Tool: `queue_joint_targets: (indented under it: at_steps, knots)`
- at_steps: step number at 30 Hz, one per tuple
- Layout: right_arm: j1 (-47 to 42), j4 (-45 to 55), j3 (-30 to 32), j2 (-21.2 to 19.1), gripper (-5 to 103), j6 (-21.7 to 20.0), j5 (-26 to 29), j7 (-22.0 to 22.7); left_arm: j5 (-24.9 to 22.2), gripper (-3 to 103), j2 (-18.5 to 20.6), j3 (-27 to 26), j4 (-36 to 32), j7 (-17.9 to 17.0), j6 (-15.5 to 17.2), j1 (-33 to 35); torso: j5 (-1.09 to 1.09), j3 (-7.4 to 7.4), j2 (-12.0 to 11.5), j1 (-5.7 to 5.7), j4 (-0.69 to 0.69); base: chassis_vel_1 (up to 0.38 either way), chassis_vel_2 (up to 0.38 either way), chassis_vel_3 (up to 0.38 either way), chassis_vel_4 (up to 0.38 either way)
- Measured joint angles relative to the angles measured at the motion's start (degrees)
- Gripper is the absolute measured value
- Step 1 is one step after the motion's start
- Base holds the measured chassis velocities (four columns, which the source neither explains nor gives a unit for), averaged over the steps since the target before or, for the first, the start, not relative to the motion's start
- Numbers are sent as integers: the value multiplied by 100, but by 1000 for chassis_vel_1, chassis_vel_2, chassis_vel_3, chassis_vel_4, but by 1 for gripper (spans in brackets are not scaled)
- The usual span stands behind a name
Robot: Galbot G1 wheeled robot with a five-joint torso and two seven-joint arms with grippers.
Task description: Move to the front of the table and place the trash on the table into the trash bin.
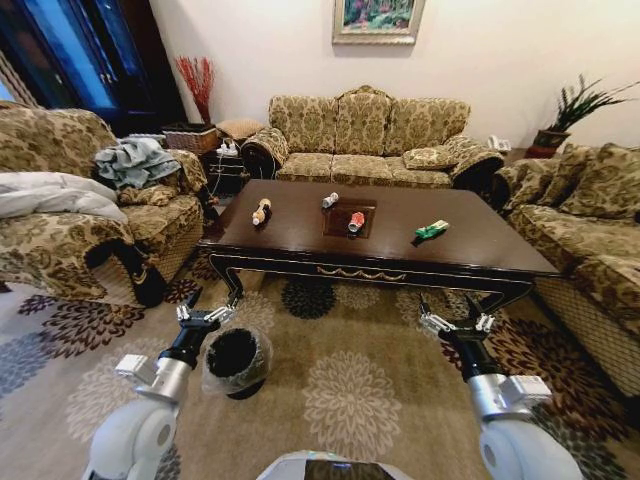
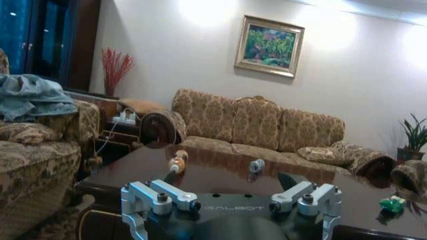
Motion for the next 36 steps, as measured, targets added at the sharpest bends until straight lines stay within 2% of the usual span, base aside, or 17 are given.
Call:
queue_joint_targets:
  at_steps: [8, 16, 28, 36]
  knots:
    - [-10, -85, -19, 31, 100, 33, -31, -32, 48, 100, -15, -29, 8, 138, -34, 84, 1, 0, 0, 0, 0, 154, 110, -138, -112]
    - [-101, -105, -55, 102, 100, 242, -13, -280, 203, 100, -48, -48, 1, 196, 66, 166, -4, -9, -16, -6, 1, 225, 215, -230, -197]
    - [-273, -17, -40, 185, 100, 374, -16, -205, 215, 100, -18, -36, 212, 317, 98, 190, 1, -175, -293, -120, -1, 22, 2, -16, -22]
    - [-373, -15, -30, 212, 100, 469, -26, -111, 202, 100, 106, -11, 941, 595, -71, 144, -1, -312, -516, -204, 1, -3, -8, 0, 2]
